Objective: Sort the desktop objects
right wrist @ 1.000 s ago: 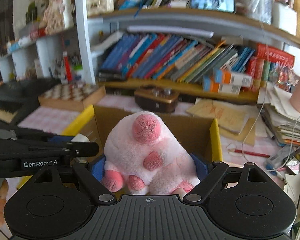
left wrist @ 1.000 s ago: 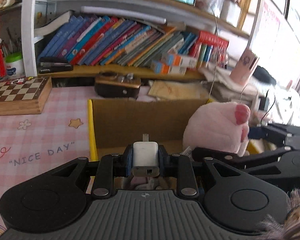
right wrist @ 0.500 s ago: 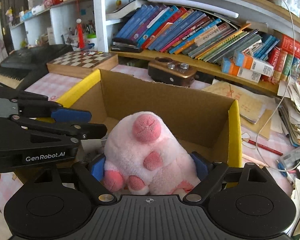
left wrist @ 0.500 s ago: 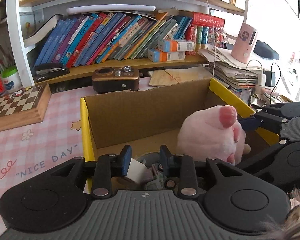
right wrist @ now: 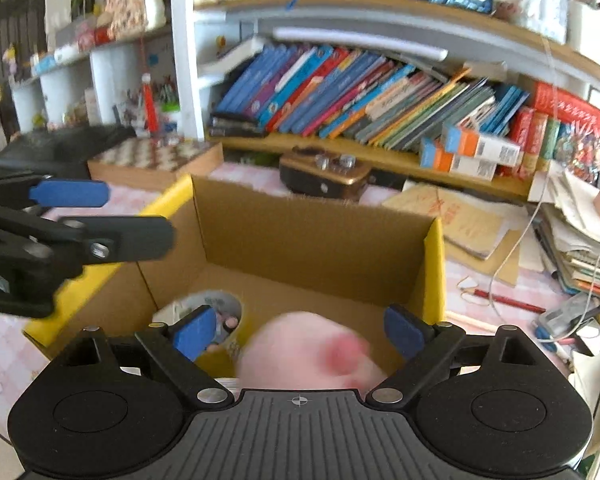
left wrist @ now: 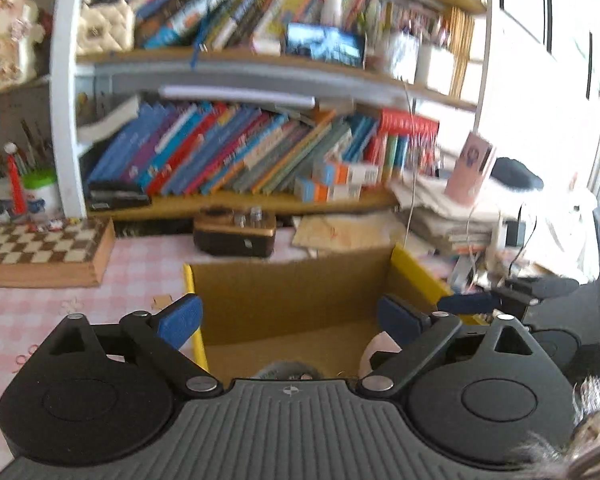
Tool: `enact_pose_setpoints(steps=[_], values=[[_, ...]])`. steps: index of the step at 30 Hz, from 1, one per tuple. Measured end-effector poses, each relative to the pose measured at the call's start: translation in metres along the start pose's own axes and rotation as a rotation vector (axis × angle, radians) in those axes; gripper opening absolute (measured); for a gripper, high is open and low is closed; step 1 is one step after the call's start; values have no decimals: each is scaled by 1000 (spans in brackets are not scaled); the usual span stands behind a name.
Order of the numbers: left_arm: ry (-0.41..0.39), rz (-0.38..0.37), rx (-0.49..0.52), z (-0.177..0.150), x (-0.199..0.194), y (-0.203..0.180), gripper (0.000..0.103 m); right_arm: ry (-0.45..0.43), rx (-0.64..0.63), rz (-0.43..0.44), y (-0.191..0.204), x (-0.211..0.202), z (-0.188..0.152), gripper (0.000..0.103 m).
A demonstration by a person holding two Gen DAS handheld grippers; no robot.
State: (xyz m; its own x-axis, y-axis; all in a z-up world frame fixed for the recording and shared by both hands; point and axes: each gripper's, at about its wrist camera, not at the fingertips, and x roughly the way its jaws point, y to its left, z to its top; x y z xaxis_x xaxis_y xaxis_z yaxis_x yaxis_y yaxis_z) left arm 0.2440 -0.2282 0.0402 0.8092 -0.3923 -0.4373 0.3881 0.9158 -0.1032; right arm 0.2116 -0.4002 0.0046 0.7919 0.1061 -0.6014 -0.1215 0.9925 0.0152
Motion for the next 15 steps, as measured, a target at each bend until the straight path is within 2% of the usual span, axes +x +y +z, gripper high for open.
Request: enact_pose_setpoints(steps=[7, 15], values=[[-90, 49, -60, 0, -54, 12, 103, -118, 85, -33, 1, -44, -2, 93], [-124, 106, -111, -19, -111, 35, 103, -192, 183, -116, 17, -83, -21, 95]])
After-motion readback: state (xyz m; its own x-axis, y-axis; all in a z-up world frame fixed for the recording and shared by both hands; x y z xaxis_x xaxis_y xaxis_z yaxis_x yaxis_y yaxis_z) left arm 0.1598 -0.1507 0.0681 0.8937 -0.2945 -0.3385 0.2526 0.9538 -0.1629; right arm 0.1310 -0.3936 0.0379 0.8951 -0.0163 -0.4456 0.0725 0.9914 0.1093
